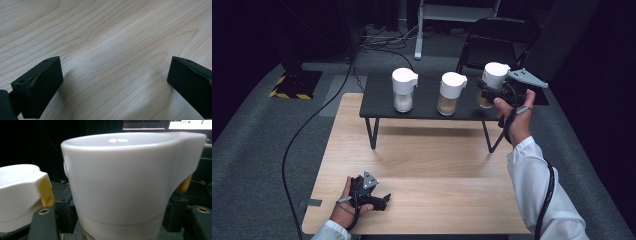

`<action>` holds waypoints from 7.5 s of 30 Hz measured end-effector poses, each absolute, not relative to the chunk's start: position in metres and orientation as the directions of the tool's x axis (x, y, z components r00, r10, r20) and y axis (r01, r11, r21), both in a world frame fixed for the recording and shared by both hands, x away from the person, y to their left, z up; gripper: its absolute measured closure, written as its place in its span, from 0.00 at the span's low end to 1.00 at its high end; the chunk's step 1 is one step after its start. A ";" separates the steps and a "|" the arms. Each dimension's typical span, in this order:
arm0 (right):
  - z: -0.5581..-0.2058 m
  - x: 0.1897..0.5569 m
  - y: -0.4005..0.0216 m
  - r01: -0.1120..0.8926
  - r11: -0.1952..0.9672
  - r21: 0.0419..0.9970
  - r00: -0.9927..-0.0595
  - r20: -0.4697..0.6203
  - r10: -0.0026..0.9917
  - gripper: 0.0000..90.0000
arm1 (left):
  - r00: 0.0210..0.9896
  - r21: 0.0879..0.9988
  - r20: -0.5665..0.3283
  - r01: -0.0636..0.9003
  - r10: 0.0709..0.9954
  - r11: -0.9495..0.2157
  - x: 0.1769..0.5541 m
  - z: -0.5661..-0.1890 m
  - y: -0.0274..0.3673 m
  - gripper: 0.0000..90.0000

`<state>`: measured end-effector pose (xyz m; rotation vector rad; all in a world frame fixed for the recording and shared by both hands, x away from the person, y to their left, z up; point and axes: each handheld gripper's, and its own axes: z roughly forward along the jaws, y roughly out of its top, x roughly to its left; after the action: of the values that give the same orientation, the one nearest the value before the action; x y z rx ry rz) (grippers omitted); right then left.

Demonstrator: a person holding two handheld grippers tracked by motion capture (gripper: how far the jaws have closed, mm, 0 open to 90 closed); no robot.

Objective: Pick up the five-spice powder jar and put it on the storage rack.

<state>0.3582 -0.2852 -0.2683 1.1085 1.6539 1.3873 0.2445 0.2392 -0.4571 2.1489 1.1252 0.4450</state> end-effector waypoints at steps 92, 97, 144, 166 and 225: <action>-0.305 0.350 -0.286 0.099 0.227 0.969 -0.372 -0.175 0.912 0.00 | 0.575 0.691 -0.002 0.593 0.818 -0.414 0.244 -0.457 0.240 0.00; -0.309 0.340 -0.289 0.076 0.235 0.969 -0.373 -0.191 0.908 0.00 | 0.574 0.691 -0.003 0.593 0.819 -0.414 0.244 -0.457 0.239 0.00; -0.360 0.268 -0.317 0.013 0.341 0.940 -0.510 -0.287 0.811 0.00 | 0.574 0.690 -0.001 0.593 0.819 -0.415 0.243 -0.457 0.239 0.00; -0.389 0.254 -0.318 0.054 0.437 0.898 -0.547 -0.340 0.765 0.00 | 0.574 0.691 -0.002 0.593 0.819 -0.414 0.243 -0.457 0.239 0.00; -0.465 0.249 -0.349 0.371 0.566 0.736 -0.579 -0.294 0.761 0.01 | 0.573 0.692 -0.003 0.593 0.819 -0.413 0.242 -0.457 0.240 0.00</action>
<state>0.2488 -0.3487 -0.4648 0.9020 2.1952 0.8386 0.2424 0.2396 -0.4571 2.1509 1.1217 0.4468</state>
